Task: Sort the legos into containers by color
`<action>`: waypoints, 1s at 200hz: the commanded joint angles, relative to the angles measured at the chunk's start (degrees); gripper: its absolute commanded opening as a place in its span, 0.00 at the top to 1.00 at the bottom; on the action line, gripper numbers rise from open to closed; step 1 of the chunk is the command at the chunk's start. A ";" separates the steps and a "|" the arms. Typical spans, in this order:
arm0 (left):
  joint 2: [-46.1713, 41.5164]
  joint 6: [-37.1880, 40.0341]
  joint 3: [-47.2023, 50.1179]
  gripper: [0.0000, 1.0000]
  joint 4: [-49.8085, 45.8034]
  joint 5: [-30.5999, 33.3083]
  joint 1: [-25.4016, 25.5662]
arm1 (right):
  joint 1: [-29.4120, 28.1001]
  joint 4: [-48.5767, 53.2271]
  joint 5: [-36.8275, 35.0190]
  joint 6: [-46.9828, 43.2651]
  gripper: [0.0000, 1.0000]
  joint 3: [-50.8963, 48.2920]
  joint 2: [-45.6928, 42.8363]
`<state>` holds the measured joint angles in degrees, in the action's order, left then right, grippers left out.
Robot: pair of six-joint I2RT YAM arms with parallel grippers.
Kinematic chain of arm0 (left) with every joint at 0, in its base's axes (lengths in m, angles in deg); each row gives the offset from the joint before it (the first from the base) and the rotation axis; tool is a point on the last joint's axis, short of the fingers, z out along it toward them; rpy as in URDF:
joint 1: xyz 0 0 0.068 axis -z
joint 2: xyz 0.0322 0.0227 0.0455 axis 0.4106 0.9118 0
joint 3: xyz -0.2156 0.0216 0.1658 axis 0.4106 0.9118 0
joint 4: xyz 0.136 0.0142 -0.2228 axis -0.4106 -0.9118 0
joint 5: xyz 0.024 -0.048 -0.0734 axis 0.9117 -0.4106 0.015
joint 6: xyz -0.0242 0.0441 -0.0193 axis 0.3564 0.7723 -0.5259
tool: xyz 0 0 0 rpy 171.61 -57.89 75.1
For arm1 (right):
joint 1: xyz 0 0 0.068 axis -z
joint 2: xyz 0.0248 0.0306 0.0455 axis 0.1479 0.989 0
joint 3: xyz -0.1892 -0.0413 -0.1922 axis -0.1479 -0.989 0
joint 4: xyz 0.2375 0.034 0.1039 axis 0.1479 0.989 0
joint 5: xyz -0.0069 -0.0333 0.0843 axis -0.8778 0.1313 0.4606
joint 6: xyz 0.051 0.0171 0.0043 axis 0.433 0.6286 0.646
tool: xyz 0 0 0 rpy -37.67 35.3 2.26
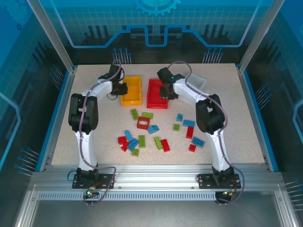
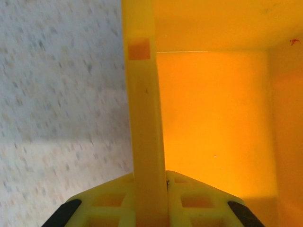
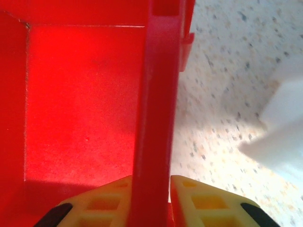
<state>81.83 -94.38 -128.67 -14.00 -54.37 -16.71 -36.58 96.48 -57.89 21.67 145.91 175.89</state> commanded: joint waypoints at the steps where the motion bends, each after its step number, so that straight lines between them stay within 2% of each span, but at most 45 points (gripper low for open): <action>1: -5.51 -2.90 7.42 0.89 -1.46 3.52 1.84 | -1.78 -3.59 -1.40 -1.05 0.76 -5.61 -6.51; 38: -13.42 -6.68 20.29 0.89 1.90 4.81 4.60 | -3.74 -7.22 -1.77 0.04 0.76 -16.79 -13.43; 57: -14.07 -7.77 21.41 0.89 2.21 5.54 4.43 | -3.43 -9.39 -1.25 0.95 0.75 -19.57 -14.30; 86: -11.46 -8.89 15.45 0.90 -0.36 6.67 3.34 | -1.01 -9.71 1.75 1.86 0.76 -16.45 -11.00; 133: -3.63 -6.14 3.31 0.90 -4.80 5.94 2.49 | 0.71 -6.72 3.74 -0.97 0.76 -4.67 -3.14; 157: -3.01 -5.58 2.07 0.90 -5.70 5.06 2.58 | 1.52 -4.13 4.22 -1.10 0.77 0.12 -0.07; 179: -5.05 -5.05 4.62 0.91 -5.11 5.14 2.58 | 1.62 -5.86 4.07 -1.00 0.76 -1.62 -1.98; 200: -6.84 -5.40 7.34 0.91 -4.34 5.31 2.58 | 1.92 -6.03 3.90 -0.29 0.91 -1.32 -2.53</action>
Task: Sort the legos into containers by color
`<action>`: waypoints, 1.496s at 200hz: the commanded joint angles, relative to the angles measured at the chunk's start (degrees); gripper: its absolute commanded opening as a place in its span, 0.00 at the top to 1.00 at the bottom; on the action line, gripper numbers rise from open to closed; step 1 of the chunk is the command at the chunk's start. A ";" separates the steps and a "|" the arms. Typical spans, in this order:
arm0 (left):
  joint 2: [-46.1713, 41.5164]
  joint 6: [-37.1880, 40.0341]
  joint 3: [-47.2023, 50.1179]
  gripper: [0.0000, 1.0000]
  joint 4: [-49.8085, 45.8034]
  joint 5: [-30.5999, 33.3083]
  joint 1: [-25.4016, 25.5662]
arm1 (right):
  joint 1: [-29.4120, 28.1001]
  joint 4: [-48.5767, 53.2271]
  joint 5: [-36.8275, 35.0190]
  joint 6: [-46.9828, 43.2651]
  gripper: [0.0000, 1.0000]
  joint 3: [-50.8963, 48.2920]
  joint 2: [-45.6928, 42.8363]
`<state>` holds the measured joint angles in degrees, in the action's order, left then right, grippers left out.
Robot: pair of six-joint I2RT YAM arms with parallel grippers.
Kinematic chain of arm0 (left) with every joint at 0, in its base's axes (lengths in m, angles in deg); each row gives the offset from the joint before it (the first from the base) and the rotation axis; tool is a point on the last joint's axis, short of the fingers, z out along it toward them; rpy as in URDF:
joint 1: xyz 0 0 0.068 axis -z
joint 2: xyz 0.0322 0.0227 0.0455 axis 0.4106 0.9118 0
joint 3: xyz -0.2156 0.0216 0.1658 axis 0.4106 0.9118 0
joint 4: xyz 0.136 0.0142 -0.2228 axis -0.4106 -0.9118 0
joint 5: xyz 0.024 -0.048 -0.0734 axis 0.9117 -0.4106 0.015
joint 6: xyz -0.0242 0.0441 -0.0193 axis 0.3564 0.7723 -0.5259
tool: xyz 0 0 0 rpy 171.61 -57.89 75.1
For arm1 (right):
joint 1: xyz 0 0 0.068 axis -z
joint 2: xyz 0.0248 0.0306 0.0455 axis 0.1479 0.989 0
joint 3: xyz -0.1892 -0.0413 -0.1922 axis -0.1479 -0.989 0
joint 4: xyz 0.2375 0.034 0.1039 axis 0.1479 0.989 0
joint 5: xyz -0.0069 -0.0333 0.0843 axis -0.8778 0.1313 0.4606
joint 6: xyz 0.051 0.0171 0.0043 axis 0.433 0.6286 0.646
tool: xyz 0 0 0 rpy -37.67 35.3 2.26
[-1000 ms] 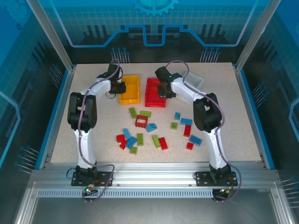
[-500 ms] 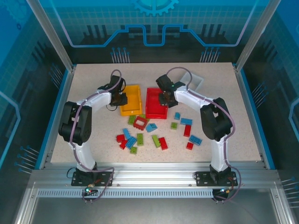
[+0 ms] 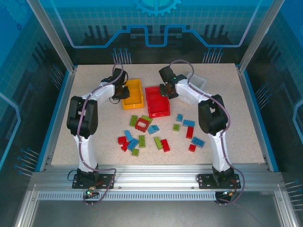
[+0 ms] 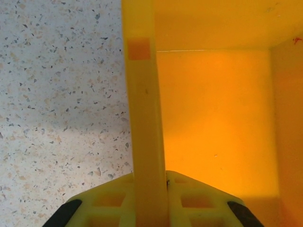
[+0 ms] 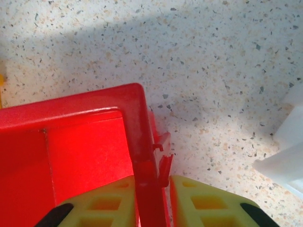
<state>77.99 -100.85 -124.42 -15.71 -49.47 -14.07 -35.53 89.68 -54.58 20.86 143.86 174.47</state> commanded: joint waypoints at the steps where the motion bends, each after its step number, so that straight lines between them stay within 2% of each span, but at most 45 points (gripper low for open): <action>1: -3.07 1.04 3.25 0.91 -2.62 0.38 -0.11 | 0.90 0.93 0.63 0.57 0.91 0.92 -1.06; 51: -3.76 0.17 4.21 0.89 -1.74 -1.63 0.02 | 1.08 6.07 -0.07 0.43 0.91 10.35 5.04; 84: -3.41 -0.18 4.00 0.85 -1.55 -2.78 0.11 | 1.81 6.23 1.09 0.97 0.88 12.60 6.76; 97: -3.41 -0.64 3.83 0.78 -1.94 -2.95 0.11 | 1.99 7.19 1.73 0.98 0.80 14.51 7.60; 111: -4.34 -1.35 3.92 0.64 -2.10 -2.53 0.11 | 2.16 8.77 1.99 0.58 0.70 16.28 7.50; 129: -6.63 -2.48 4.49 0.51 -2.08 -1.91 0.10 | 2.42 8.16 1.35 -0.11 0.58 14.11 3.00; 156: -11.38 -4.86 4.75 0.44 -2.26 -2.71 0.36 | 4.82 6.61 0.91 0.39 0.45 7.64 -6.29; 181: -18.54 -6.77 6.72 0.34 0.09 -5.31 1.75 | 10.82 3.86 2.24 1.83 0.36 -3.14 -15.11; 208: -28.66 -7.34 14.02 0.25 10.09 -9.13 8.27 | 19.85 1.00 5.76 2.10 0.32 -12.99 -19.65; 235: -35.84 -9.14 20.47 0.18 19.01 -9.82 16.28 | 25.70 0.81 8.70 0.23 0.31 -13.57 -17.69; 260: -38.50 -12.03 24.50 0.12 24.69 -10.86 21.70 | 27.72 1.96 10.32 -1.18 0.34 -10.23 -12.25; 299: -38.83 -13.82 27.39 0.12 26.02 -9.57 27.12 | 27.44 2.81 10.79 -3.75 0.38 -5.68 -6.44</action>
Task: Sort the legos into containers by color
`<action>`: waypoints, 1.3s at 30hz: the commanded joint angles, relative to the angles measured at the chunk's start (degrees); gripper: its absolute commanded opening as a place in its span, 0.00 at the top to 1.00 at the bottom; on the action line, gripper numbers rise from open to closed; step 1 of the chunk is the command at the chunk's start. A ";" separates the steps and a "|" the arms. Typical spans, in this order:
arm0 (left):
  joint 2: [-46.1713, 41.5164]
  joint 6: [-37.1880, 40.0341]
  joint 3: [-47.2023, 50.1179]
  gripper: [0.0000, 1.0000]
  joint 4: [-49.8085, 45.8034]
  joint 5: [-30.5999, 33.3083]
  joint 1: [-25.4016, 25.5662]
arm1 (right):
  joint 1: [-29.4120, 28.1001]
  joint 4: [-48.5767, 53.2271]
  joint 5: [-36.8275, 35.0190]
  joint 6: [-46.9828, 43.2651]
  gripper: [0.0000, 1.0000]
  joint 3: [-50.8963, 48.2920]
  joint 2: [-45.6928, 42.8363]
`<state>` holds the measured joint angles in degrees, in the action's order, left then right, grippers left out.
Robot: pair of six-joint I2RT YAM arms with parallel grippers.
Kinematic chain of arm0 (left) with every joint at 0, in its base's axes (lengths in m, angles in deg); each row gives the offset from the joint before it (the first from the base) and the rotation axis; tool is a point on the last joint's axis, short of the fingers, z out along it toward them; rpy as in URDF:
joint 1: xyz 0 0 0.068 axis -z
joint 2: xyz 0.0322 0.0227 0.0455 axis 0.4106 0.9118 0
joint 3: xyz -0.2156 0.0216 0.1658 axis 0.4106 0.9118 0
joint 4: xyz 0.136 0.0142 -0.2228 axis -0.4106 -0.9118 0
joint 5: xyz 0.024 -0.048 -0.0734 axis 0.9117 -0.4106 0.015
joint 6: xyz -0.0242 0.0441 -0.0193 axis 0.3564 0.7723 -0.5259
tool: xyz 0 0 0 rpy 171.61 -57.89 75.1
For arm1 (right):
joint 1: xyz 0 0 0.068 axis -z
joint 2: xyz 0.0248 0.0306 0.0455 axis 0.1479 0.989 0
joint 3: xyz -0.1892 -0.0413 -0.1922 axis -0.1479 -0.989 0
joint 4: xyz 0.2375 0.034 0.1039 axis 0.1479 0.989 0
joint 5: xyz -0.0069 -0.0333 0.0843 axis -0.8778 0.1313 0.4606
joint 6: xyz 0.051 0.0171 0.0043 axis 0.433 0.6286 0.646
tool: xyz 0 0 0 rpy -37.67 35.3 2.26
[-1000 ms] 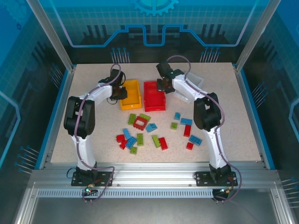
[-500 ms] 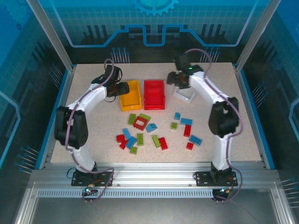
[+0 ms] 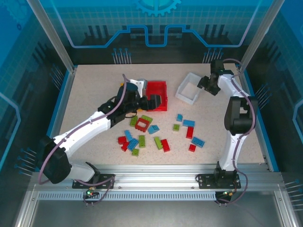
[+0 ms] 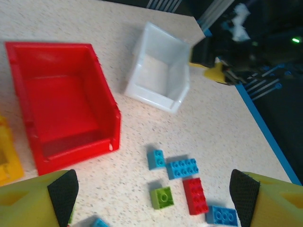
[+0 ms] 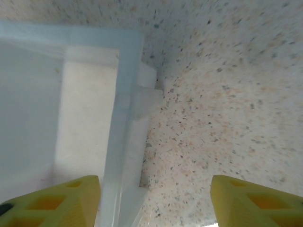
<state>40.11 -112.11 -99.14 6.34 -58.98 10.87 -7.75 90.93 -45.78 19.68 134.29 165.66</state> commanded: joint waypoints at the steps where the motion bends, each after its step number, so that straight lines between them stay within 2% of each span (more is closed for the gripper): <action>1: -0.96 -2.62 2.19 0.12 3.94 -0.03 2.25 | -0.42 1.58 1.97 -2.63 0.38 3.95 2.45; 5: -1.14 -3.36 3.74 0.13 4.01 -0.08 3.57 | -0.75 2.13 1.52 -3.01 0.45 4.43 4.18; 12: -2.03 -3.66 4.24 0.14 1.85 0.64 4.48 | -2.62 2.43 -2.84 -5.93 0.79 2.42 2.76; 17: -4.47 -4.20 6.10 0.15 1.07 1.45 4.85 | -5.72 2.14 -5.62 -9.31 0.89 -0.35 -0.47; 21: -6.71 -4.61 8.10 0.15 0.49 1.98 4.91 | -8.23 1.56 -6.45 -11.56 0.90 -2.54 -2.41; 24: -7.78 -4.87 9.07 0.15 0.07 2.03 5.06 | -9.31 0.40 -3.73 -12.98 0.90 -3.48 -2.75; 31: -9.15 -5.47 10.25 0.15 -1.54 2.32 5.96 | -11.79 1.61 -2.15 -14.58 0.88 -1.00 -0.21; 34: -9.65 -5.75 10.55 0.15 -1.58 2.40 6.23 | -11.74 1.76 -2.28 -14.46 0.84 -1.14 -0.17; 39: -10.03 -6.01 10.46 0.15 -2.28 3.09 6.68 | -11.87 2.11 -2.51 -14.72 0.63 -1.27 -2.11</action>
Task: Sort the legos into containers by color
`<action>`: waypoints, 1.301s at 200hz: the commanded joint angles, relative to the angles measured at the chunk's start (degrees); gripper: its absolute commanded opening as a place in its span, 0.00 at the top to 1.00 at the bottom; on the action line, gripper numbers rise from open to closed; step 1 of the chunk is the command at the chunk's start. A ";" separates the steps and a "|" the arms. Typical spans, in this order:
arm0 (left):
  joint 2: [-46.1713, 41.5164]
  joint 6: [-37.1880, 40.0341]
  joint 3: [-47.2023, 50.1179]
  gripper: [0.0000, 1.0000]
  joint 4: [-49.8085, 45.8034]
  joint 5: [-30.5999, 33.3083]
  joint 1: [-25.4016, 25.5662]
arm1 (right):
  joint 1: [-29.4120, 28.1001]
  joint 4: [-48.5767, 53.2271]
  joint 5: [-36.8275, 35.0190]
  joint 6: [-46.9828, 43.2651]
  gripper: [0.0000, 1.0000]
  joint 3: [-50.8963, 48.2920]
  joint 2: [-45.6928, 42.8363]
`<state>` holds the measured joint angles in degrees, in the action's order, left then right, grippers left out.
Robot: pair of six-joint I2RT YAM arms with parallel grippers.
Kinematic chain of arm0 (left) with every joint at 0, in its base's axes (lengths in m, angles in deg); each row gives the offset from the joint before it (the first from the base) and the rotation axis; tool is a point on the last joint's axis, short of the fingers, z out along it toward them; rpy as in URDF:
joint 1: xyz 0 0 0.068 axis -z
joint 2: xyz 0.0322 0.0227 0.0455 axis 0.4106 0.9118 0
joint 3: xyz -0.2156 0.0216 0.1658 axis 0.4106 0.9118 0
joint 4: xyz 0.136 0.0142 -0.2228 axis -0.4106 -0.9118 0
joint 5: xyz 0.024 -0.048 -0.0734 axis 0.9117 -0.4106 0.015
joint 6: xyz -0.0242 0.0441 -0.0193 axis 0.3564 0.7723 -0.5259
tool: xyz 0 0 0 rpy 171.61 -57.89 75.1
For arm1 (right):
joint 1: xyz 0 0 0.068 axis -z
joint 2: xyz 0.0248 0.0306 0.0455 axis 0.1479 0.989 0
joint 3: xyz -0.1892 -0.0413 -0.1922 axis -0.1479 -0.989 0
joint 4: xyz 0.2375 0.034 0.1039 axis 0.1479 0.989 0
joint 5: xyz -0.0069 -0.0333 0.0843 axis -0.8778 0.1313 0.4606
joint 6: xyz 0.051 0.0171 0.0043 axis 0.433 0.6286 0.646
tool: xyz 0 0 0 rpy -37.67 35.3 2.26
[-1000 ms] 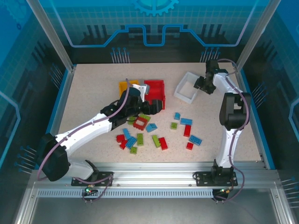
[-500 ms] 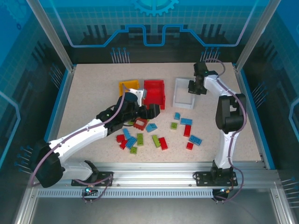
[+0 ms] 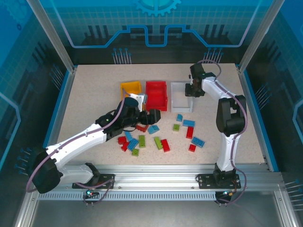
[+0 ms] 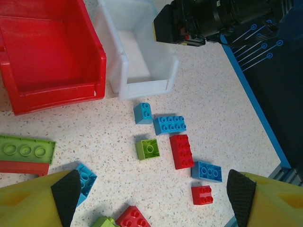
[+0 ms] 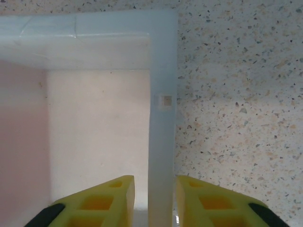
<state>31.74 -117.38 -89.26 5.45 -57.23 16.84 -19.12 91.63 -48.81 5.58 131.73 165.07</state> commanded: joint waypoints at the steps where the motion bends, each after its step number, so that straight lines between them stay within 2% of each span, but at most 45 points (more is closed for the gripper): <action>1: -1.75 -0.83 0.44 0.15 -1.75 1.62 0.81 | -0.49 1.52 0.39 -0.62 0.58 1.31 -2.24; 29: -2.66 -1.43 -0.13 0.15 -3.65 2.45 1.04 | -0.49 2.67 -1.29 -0.08 0.49 0.76 -7.27; 60: -4.90 -2.23 -0.45 0.16 -7.35 4.33 1.12 | -1.19 3.32 -1.93 2.44 0.46 -3.38 -16.26; 86: -7.24 -3.32 -1.42 0.17 -14.20 7.41 1.13 | -4.80 5.12 -3.24 5.26 0.44 -8.85 -26.02; 117: -10.55 -6.25 -1.90 0.20 -23.25 11.40 1.16 | -12.76 6.44 -5.01 10.01 0.43 -17.30 -37.92; 141: -12.16 -9.74 -1.41 0.22 -29.96 14.83 1.04 | -21.82 5.59 -5.98 13.86 0.42 -24.47 -44.84; 170: -13.36 -14.46 0.76 0.24 -33.18 17.27 0.84 | -34.85 -3.90 -5.99 14.94 0.42 -34.71 -50.61; 193: -15.44 -18.94 2.68 0.25 -34.19 18.47 -0.07 | -41.60 -10.85 -4.63 10.65 0.43 -36.45 -47.12; 214: -17.67 -21.32 3.72 0.25 -35.08 18.89 -0.70 | -45.76 -11.94 -4.76 4.60 0.48 -31.05 -36.48; 260: -28.23 -25.76 8.81 0.23 -34.80 20.02 -0.67 | -46.69 -9.13 -6.95 -4.57 0.49 -15.39 -14.78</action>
<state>10.01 -138.97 -83.97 -28.43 -39.18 16.42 -65.58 82.03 -53.80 7.95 108.78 143.14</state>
